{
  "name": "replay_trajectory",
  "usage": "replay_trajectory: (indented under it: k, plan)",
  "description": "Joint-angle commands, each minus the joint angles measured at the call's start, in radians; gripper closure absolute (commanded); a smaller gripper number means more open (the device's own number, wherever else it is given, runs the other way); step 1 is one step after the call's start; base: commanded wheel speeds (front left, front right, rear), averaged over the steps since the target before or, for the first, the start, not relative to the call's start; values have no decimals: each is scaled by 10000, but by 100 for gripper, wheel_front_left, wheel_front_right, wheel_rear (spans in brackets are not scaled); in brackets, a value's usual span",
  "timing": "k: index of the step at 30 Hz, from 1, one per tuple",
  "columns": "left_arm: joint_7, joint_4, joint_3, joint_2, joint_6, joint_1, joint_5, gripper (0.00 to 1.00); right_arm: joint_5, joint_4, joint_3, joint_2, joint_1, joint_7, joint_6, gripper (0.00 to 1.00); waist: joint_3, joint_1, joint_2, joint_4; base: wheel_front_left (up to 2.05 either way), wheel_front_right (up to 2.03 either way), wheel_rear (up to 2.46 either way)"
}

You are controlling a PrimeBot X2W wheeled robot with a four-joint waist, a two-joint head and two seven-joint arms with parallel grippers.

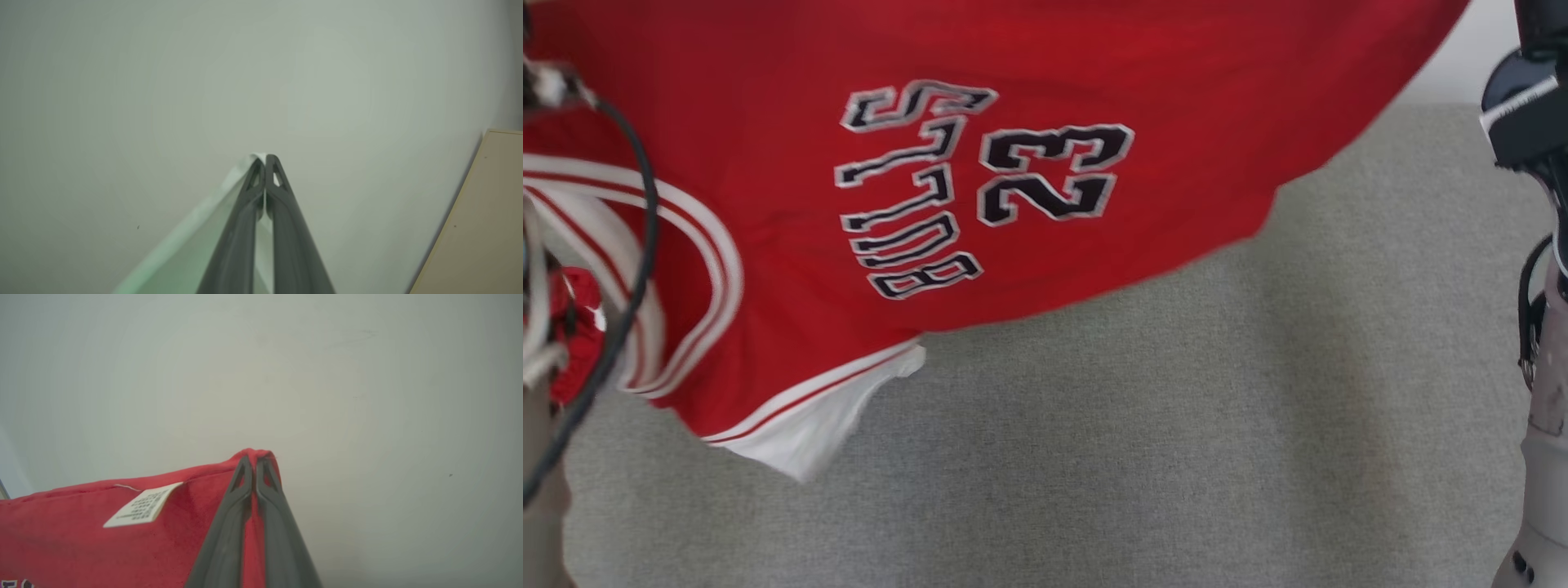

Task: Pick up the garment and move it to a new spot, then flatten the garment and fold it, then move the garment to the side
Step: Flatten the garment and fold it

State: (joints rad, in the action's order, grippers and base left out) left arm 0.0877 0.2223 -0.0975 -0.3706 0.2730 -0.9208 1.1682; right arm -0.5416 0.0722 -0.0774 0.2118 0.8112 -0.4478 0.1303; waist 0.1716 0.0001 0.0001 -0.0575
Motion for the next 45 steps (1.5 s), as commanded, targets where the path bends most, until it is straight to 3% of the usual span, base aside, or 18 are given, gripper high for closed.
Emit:
replay_trajectory:
  k: [1,9,11,15,21,28,34,38,41,45]
  plan:
    - [97,-289,-79,-25,-26,-407,-82,100,85,-230,198,102,212,153,11,100,334,-1,-1,-247,0,0,0]
    - [292,-1735,-534,-249,-125,-2079,-598,100,-6,-1454,966,362,1566,678,11,100,1977,-1,-1,-654,0,0,0]
    - [154,-2061,-504,-266,-104,-2561,-774,100,19,-1929,977,181,2128,840,11,100,2617,-1,-1,-773,0,0,0]
    - [-496,-3079,-688,-465,-466,-3580,-1536,100,441,-3173,1061,-142,3397,1485,11,100,3577,-1,-1,-923,0,0,0]
    - [-2192,-4091,-741,-424,-1367,-5572,-2507,100,1722,-4866,806,-266,5452,3655,11,100,4312,-1,-1,-928,0,0,0]
    - [-3318,-4173,-945,-101,-2955,-7076,-3037,100,2630,-5803,746,40,6818,5366,11,100,4647,-1,-1,-773,0,0,0]
    - [-3501,-4394,-1036,-67,-3576,-6128,-3555,100,2588,-6542,1102,374,6368,5522,11,100,5090,-1,-1,-643,0,0,0]
    - [-3533,-4581,-886,-62,-3412,-4579,-4283,100,2442,-7053,1642,654,5705,5660,11,100,5297,-1,-1,-544,0,0,0]
    - [-3539,-4202,-137,464,-3142,-2923,-4743,100,2250,-7326,2053,882,5023,5787,11,100,5158,-1,-1,-437,0,0,0]
    - [-3535,-3495,472,1420,-3452,-675,-4902,100,1761,-7165,2449,1185,4040,5608,11,100,4730,-1,-1,-250,0,0,0]
